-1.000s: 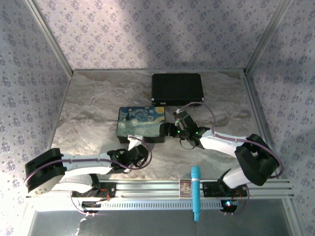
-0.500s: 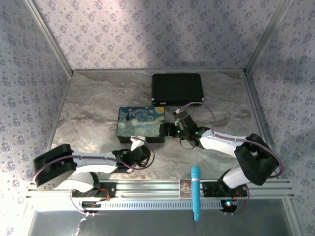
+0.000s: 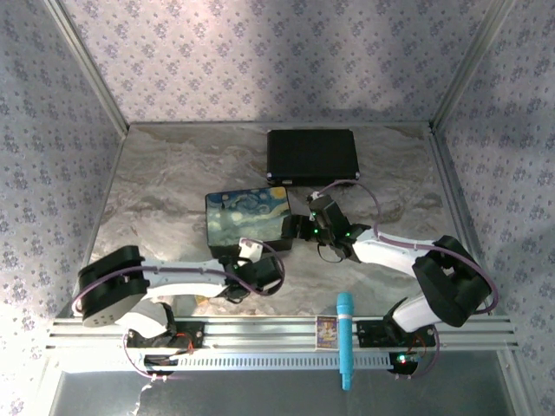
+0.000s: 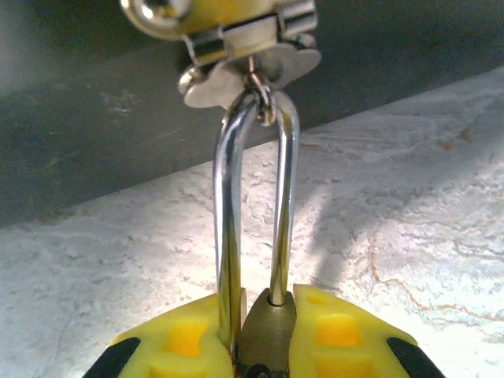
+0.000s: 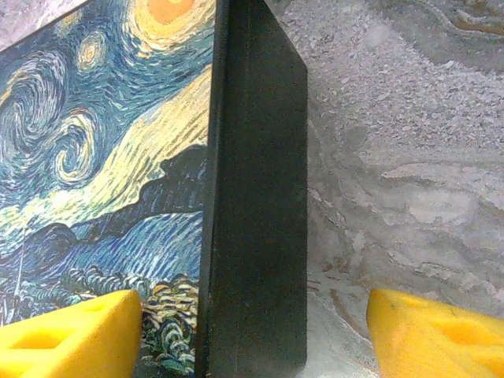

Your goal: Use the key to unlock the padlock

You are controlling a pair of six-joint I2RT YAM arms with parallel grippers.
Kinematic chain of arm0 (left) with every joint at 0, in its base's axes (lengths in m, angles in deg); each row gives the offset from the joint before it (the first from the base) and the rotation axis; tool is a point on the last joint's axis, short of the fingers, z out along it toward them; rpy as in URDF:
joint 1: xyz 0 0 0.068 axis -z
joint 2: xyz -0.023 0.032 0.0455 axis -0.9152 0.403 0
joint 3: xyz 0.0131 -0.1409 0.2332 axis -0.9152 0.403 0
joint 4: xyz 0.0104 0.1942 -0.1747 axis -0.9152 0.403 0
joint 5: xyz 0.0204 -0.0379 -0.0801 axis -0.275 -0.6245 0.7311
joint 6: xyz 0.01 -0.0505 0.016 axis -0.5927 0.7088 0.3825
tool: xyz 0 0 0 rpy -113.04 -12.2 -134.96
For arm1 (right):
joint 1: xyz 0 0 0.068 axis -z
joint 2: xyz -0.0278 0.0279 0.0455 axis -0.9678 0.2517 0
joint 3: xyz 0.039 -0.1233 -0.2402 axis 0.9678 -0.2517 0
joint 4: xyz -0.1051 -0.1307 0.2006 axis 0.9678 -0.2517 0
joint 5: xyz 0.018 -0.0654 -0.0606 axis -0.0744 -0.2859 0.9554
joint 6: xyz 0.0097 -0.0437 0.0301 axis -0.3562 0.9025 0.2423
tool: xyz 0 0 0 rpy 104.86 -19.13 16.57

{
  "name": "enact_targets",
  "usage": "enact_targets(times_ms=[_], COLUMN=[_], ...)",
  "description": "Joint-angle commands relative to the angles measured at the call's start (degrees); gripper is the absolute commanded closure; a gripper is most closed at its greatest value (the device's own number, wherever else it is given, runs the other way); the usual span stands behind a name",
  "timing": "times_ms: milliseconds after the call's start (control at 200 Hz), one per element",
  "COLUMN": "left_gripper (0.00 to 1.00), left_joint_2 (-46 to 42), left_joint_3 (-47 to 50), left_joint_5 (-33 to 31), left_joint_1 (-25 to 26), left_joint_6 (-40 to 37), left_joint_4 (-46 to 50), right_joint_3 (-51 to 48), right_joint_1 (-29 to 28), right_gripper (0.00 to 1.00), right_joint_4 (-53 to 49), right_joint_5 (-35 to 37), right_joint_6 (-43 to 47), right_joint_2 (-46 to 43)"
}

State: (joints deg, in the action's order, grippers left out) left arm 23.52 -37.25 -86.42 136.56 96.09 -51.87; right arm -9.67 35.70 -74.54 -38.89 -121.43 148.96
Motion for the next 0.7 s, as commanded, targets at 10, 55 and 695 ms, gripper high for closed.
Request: enact_targets(times_ms=[10,55,695], left_gripper=[0.93,0.91,0.75], left_joint_2=[5.22,8.32,22.63], left_joint_3=[-7.72,-9.69,-18.22], left_joint_5=[-9.33,-10.14,-8.94], left_joint_1=[0.16,0.24,6.99], left_joint_6=[6.94,7.74,12.84], left_joint_4=[21.74,24.07,26.46], right_joint_3=[-3.66,-3.68,-4.11], right_joint_1=[0.26,0.18,-0.04], right_gripper=[0.25,0.25,0.24], right_joint_4=[-11.49,-11.37,-10.95], right_joint_5=[2.47,2.42,2.42], right_joint_6=[0.46,0.37,-1.0], right_joint_2=[3.46,3.48,4.15])
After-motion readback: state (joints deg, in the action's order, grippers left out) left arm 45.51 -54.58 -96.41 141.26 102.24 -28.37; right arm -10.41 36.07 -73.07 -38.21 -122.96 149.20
